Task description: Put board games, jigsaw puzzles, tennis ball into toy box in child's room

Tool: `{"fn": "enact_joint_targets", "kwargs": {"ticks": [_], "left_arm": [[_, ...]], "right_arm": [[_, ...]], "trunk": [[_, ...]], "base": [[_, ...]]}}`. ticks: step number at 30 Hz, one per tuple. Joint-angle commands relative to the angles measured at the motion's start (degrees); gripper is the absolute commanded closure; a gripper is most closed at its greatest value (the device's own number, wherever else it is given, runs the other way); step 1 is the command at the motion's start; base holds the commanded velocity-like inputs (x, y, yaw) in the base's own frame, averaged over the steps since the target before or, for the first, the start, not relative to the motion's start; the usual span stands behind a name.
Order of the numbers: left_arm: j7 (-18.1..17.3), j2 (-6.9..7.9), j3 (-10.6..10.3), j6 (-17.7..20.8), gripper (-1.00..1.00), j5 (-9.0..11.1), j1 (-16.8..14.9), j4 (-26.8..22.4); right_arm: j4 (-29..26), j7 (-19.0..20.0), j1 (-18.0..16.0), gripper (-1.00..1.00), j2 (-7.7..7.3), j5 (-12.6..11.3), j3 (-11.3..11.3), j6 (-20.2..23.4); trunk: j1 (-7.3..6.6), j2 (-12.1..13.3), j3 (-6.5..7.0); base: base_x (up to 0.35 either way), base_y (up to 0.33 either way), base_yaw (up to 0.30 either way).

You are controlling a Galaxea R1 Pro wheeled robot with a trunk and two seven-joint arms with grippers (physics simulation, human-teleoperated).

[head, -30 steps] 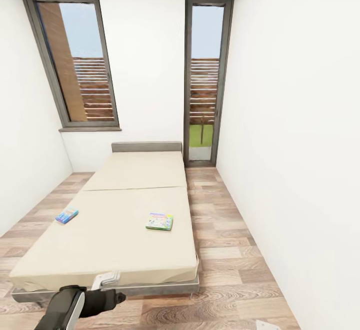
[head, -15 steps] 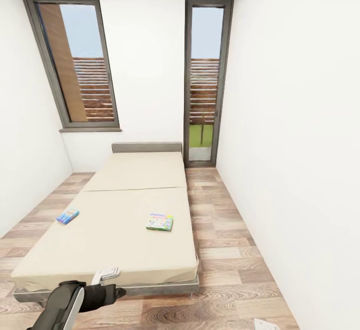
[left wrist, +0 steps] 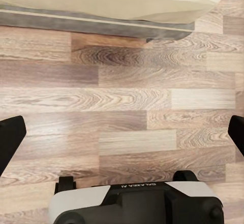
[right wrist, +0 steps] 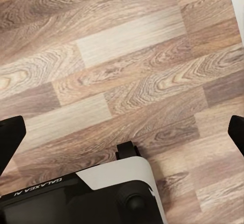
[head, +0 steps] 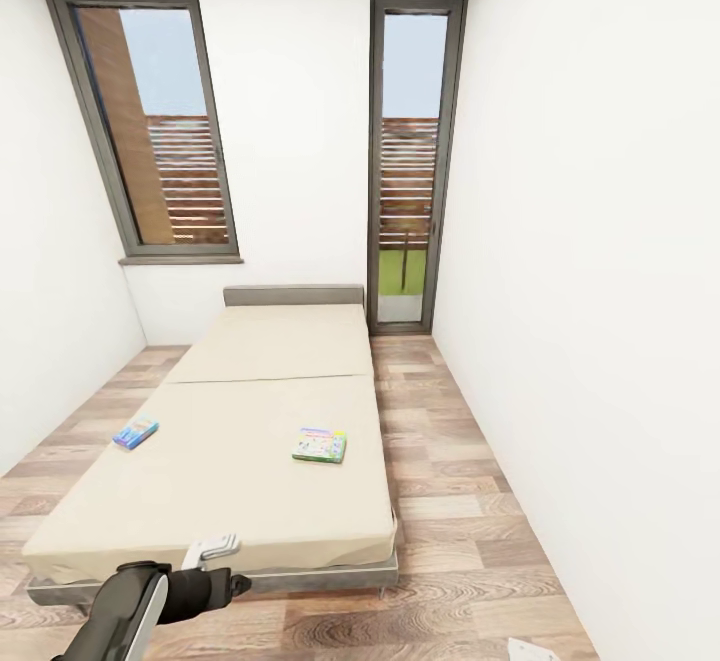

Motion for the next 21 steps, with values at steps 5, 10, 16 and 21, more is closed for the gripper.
{"fn": "enact_joint_targets", "kwargs": {"ticks": [5, 10, 16, 21], "left_arm": [[-0.1, -0.04, 0.1, -0.1, -1.0, 0.1, 0.0, -0.1], [0.1, -0.02, 0.0, -0.3, -1.0, 0.1, 0.0, -0.1], [0.0, -0.08, -0.1, -0.3, -1.0, 0.1, 0.0, -0.1], [0.1, -0.13, -0.2, -0.3, -1.0, 0.1, 0.0, -0.1]], "right_arm": [[-0.1, -0.3, 0.0, -1.0, 0.02, -0.2, 0.0, 0.2], [-0.1, -0.3, 0.0, -1.0, 0.02, -0.2, 0.0, 0.2], [-0.1, -0.3, 0.1, -1.0, 0.02, -0.2, 0.0, 0.2], [-0.1, -0.3, 0.1, -1.0, 0.09, -0.2, 0.0, 0.2]], "trunk": [[0.03, -0.1, -0.11], [0.03, -0.1, -0.11], [0.03, -0.1, -0.11], [0.03, -0.1, -0.11]], "base": [[0.043, 0.0, 0.0], [0.198, -0.022, 0.0], [0.085, -0.016, 0.0], [0.014, -0.003, 0.0]]}}
